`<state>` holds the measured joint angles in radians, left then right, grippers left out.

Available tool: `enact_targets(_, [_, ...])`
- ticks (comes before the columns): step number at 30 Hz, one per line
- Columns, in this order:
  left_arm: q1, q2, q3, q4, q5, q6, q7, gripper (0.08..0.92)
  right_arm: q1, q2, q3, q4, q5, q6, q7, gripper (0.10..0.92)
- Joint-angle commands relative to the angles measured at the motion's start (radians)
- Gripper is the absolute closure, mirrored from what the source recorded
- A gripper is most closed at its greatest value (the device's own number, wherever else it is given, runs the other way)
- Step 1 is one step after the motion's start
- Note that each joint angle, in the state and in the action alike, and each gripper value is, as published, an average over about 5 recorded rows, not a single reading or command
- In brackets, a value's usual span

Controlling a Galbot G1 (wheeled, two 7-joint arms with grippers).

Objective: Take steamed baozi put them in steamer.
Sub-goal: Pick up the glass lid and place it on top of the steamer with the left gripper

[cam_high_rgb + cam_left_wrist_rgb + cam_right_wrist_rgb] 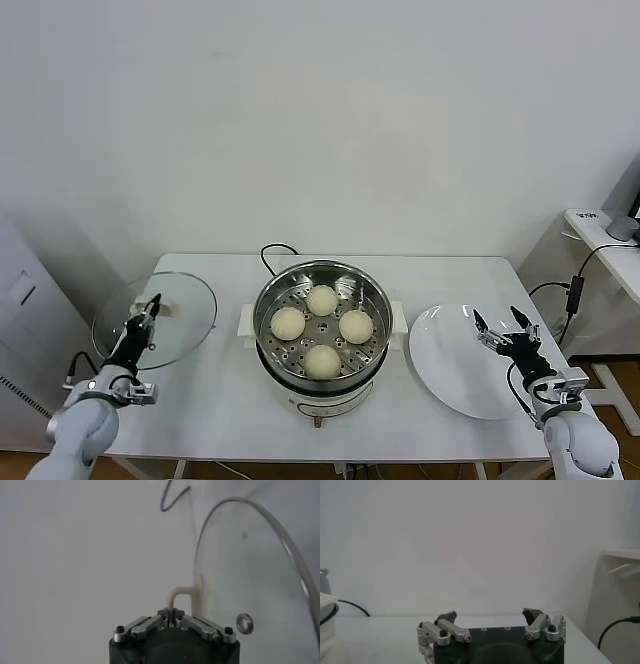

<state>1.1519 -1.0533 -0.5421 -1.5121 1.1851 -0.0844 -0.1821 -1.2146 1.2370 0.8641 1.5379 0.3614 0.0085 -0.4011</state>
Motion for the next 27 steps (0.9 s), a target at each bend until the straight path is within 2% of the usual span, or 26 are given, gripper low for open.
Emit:
enact_targets(1, [0.044,0.131,0.042,-0.324,-0.221,0.212,0.185,0.892,0.005,-0.001,0.000,0.002,0.004,-0.002,-0.001,0.203])
enact_targets(7, [0.076,0.161,0.132,-0.524,-0.204,0.434,0.272,0.892,0.011,-0.005,-0.006,-0.006,0.005,-0.001,-0.005,0.203])
enact_targets(13, [0.017,0.174,0.287,-0.622,-0.160,0.627,0.342,0.892,0.012,-0.011,-0.003,-0.010,0.007,-0.001,-0.010,0.203])
enact_targets(20, [-0.093,0.157,0.475,-0.642,-0.076,0.739,0.392,0.892,0.017,-0.023,-0.001,-0.009,0.009,-0.004,-0.009,0.203])
enact_targets(27, [-0.181,0.062,0.610,-0.640,0.058,0.790,0.453,0.892,0.018,-0.034,0.000,-0.010,0.008,-0.007,-0.006,0.203])
